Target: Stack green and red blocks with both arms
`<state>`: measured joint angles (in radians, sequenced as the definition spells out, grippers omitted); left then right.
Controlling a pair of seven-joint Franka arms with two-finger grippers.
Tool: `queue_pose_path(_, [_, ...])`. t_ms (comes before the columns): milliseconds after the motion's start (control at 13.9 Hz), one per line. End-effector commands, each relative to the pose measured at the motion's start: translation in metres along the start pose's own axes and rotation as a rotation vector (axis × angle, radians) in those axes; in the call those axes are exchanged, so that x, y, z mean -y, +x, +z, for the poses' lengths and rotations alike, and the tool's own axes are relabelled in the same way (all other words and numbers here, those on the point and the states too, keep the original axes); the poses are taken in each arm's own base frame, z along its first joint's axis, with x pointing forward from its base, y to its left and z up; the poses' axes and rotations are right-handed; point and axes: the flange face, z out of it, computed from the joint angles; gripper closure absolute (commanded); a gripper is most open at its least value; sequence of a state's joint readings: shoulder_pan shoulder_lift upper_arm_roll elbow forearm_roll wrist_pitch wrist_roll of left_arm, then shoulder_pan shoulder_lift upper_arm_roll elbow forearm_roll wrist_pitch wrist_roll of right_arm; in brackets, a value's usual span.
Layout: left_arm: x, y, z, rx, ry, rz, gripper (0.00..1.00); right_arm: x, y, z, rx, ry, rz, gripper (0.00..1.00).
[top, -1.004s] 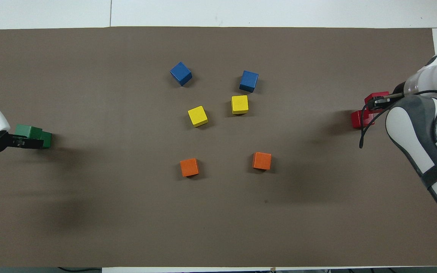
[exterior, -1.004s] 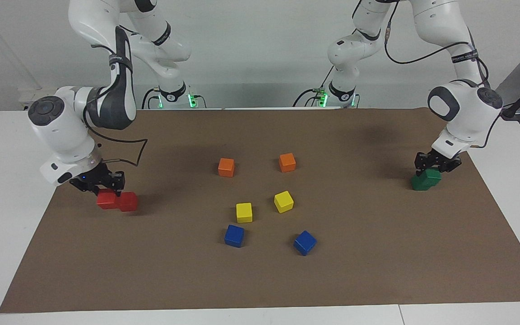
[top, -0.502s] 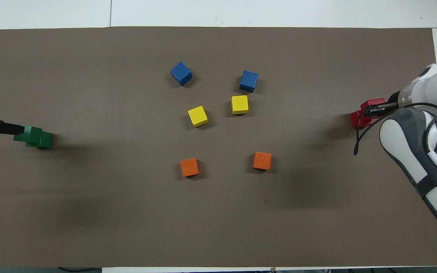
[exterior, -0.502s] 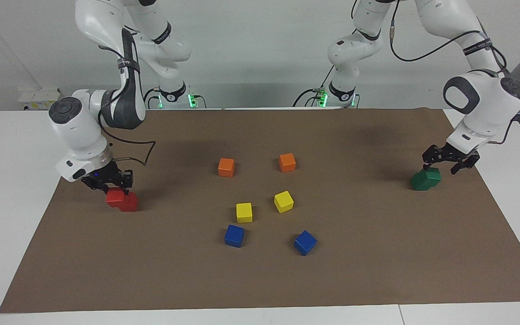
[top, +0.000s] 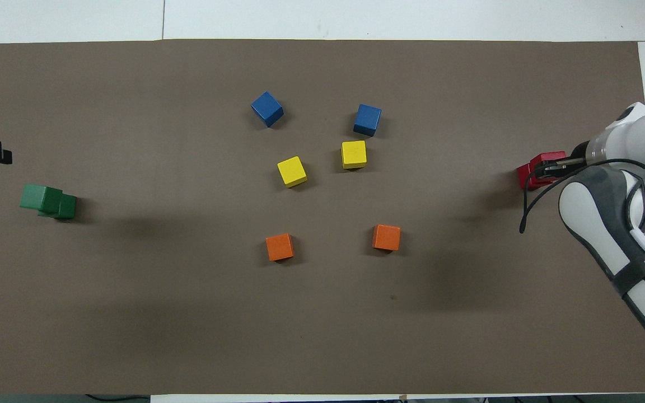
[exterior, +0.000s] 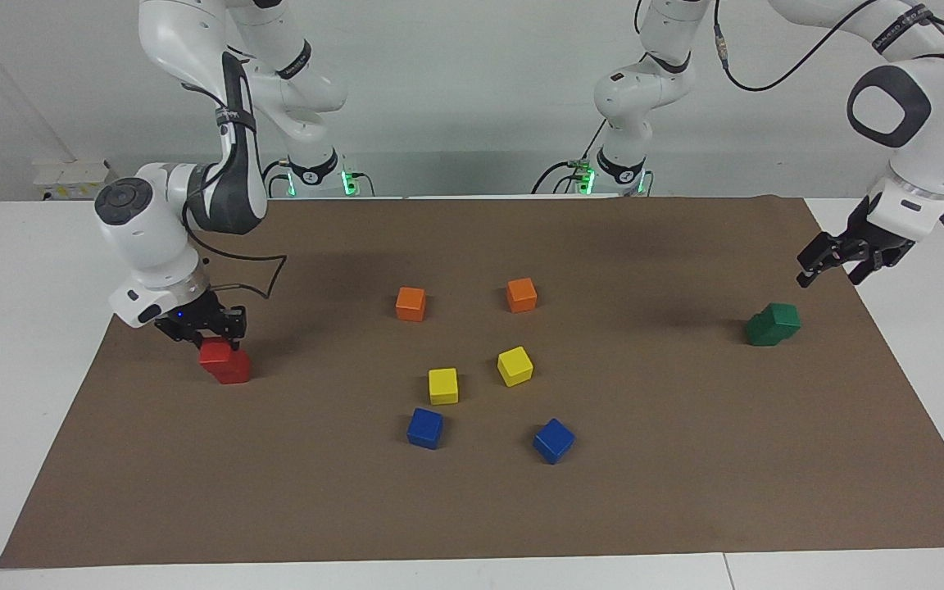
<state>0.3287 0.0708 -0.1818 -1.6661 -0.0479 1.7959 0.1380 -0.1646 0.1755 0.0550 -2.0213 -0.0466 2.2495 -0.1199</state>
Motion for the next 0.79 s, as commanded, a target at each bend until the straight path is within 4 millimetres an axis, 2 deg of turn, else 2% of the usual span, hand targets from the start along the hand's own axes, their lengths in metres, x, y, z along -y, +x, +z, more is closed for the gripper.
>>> queue_pose_path(0, [-0.026,-0.017,-0.03,0.034,-0.001,-0.072,0.0,-0.004,-0.011,-0.004,-0.017,0.009,0.012,1.0])
queue_pose_path(143, [-0.045,-0.02,-0.037,0.065,-0.001,-0.13,0.0,-0.003,-0.012,-0.002,-0.014,0.01,0.011,1.0])
queue_pose_path(502, [-0.059,-0.043,-0.064,0.111,0.009,-0.121,0.0,-0.002,-0.014,-0.002,-0.014,0.01,0.02,1.0])
queue_pose_path(717, [-0.072,-0.049,-0.065,0.129,0.012,-0.099,0.0,-0.002,-0.014,0.002,-0.026,0.009,0.018,1.0])
